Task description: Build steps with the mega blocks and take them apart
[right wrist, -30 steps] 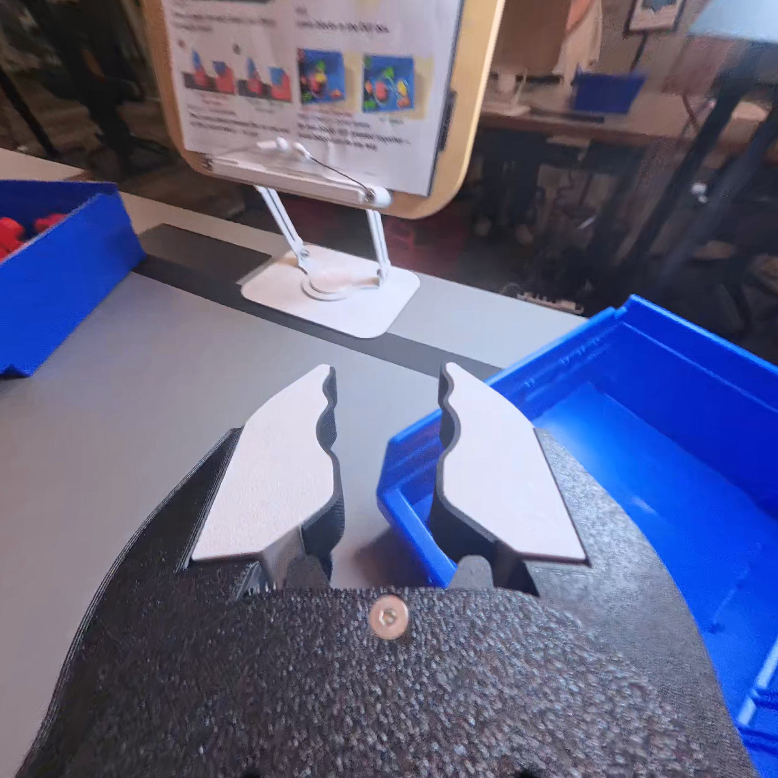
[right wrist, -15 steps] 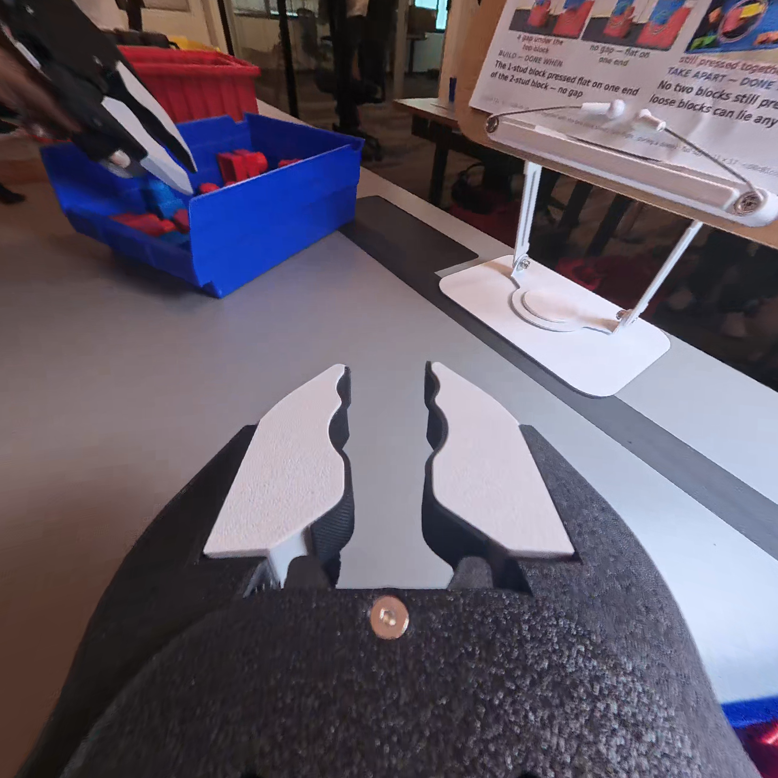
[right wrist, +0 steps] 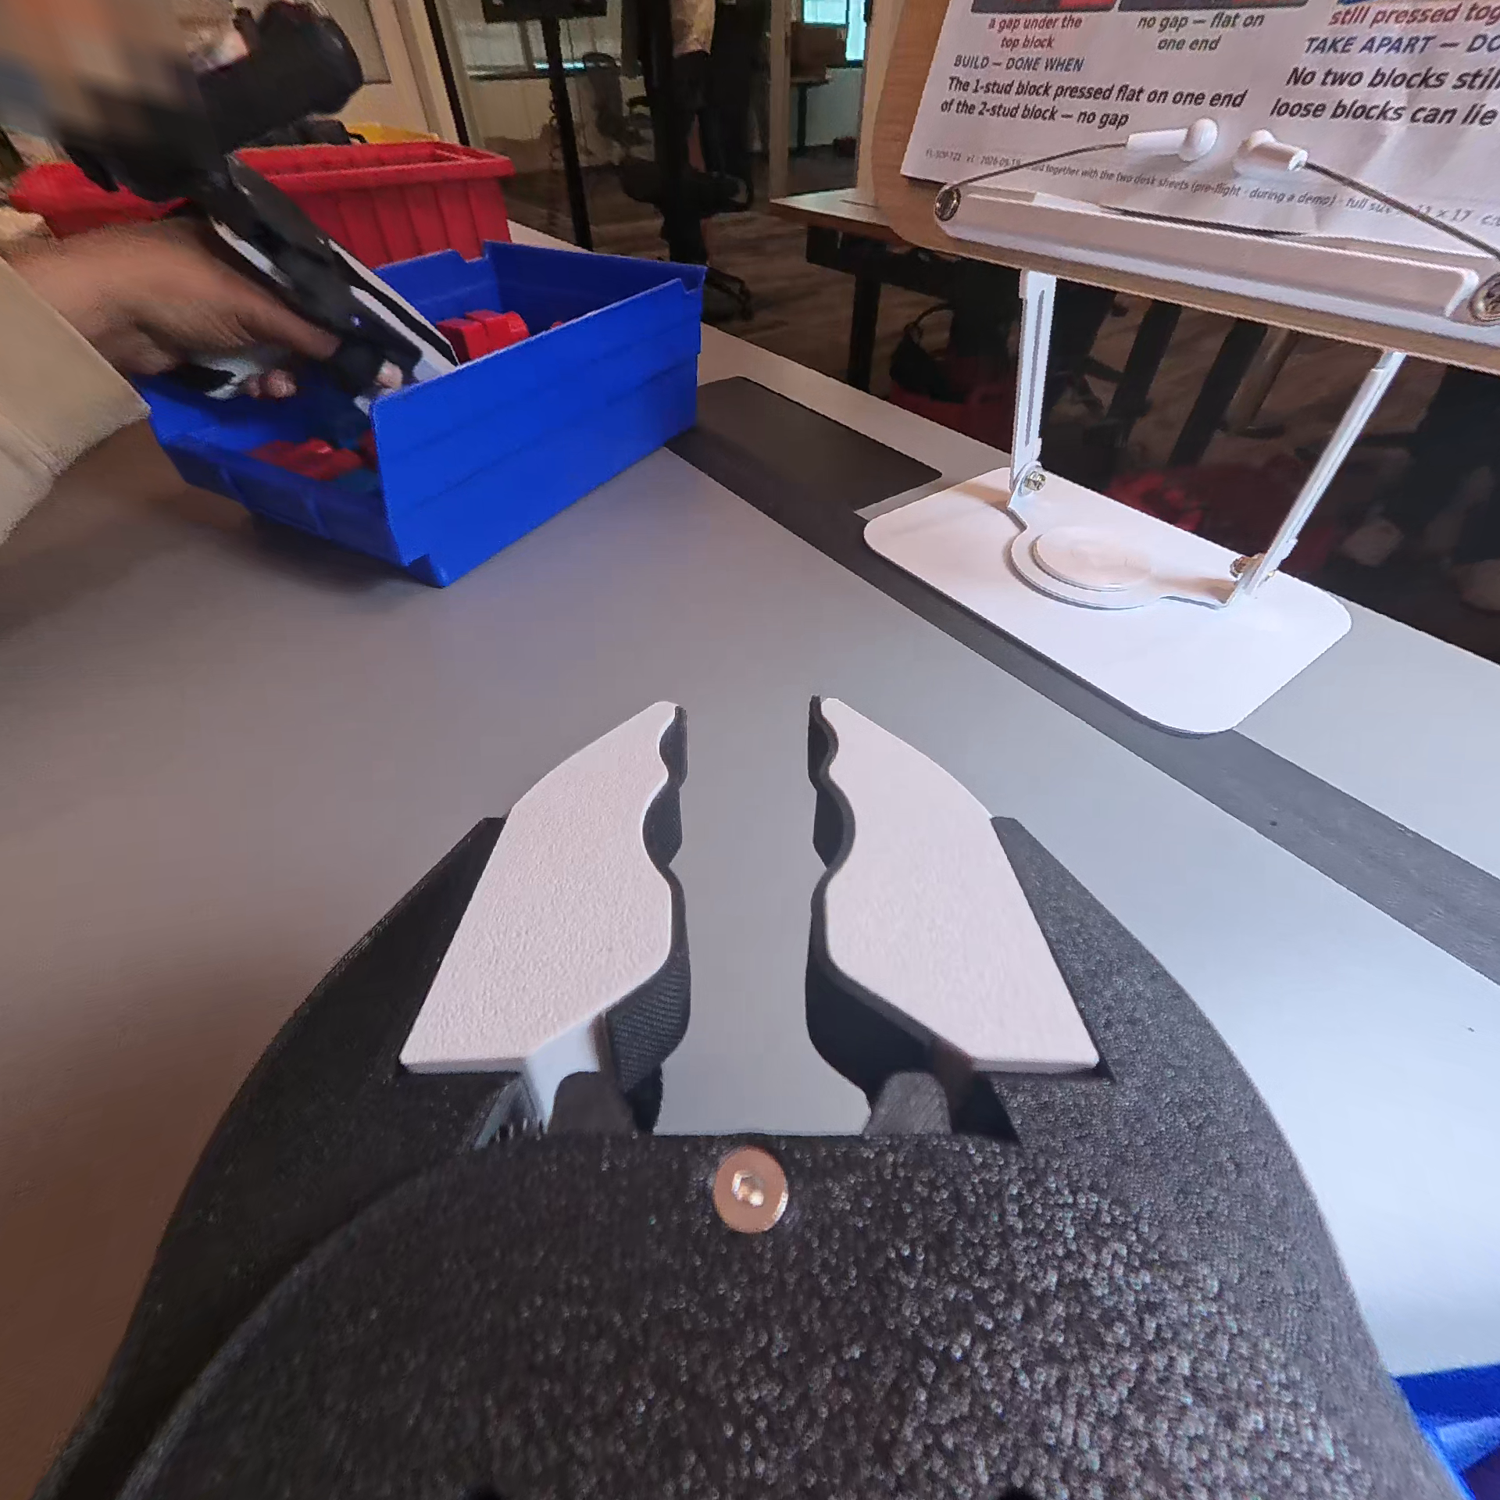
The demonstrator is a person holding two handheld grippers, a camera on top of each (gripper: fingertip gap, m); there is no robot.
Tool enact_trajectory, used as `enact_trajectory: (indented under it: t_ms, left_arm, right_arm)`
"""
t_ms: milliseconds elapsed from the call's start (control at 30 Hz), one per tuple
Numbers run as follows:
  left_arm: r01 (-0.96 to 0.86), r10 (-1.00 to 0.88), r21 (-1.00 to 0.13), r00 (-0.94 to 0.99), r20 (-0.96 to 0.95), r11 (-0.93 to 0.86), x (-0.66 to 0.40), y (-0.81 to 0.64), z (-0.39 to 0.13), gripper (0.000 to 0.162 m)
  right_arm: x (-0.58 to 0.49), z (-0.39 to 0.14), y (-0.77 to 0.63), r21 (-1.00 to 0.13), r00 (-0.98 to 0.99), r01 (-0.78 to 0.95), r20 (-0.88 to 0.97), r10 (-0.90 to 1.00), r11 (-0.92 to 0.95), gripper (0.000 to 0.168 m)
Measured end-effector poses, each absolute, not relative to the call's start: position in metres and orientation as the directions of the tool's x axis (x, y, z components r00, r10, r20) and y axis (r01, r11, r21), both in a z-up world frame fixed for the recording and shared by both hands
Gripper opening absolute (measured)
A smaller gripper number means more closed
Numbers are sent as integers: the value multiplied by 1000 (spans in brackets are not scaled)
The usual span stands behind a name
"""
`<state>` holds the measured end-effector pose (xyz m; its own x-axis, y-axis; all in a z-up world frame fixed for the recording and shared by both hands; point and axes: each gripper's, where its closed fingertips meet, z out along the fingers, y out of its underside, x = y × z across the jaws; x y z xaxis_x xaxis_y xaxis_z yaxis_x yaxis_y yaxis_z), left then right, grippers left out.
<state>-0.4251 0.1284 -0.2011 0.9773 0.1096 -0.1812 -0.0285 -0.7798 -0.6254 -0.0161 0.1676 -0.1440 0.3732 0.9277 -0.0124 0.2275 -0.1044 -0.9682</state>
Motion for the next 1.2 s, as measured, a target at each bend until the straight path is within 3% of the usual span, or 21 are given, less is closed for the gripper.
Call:
enact_trajectory:
  t_ms: [167, 300, 433, 567, 733, 967, 1067, 1133, 1200]
  left_arm:
    - [7, 235, -694, 943, -234, -720, -449, 140, -180, 44]
    - [0, 214, -651, 944, -250, -759, -471, 158, -170, 42]
    - [24, 75, -691, 996, -44, -723, -450, 194, -166, 39]
    - [108, 53, -698, 994, 99, -708, -435, 219, -178, 39]
    - [-13, 67, -683, 994, -90, -730, -444, 224, -193, 10]
    - [37, 131, -879, 991, -29, -475, -437, 207, -120, 7]
    - [162, -187, -963, 961, 204, -217, -366, 190, -58, 6]
    - [323, -521, -943, 793, 318, -84, -297, 160, -12, 6]
    - [455, -752, -890, 583, 306, -10, -237, 124, 23, 6]
  right_arm:
    - [-17, -148, 169, -963, 376, 249, 1, 926, -100, 28]
    - [-18, -152, 171, -962, 372, 238, -35, 928, -131, 27]
    - [-18, -156, 173, -958, 372, 260, -17, 928, -122, 26]
    - [-16, -160, 173, -954, 373, 277, -4, 928, -115, 25]
    - [-13, -164, 177, -947, 378, 303, 20, 925, -104, 24]
    - [-14, -152, 176, -959, 379, 266, 11, 925, -98, 24]
    - [-23, -137, 167, -973, 367, 213, -7, 930, -91, 25]
    - [-35, -120, 152, -985, 331, 150, -31, 943, -84, 30]
    - [-51, -96, 127, -991, 245, 43, -111, 963, -125, 39]
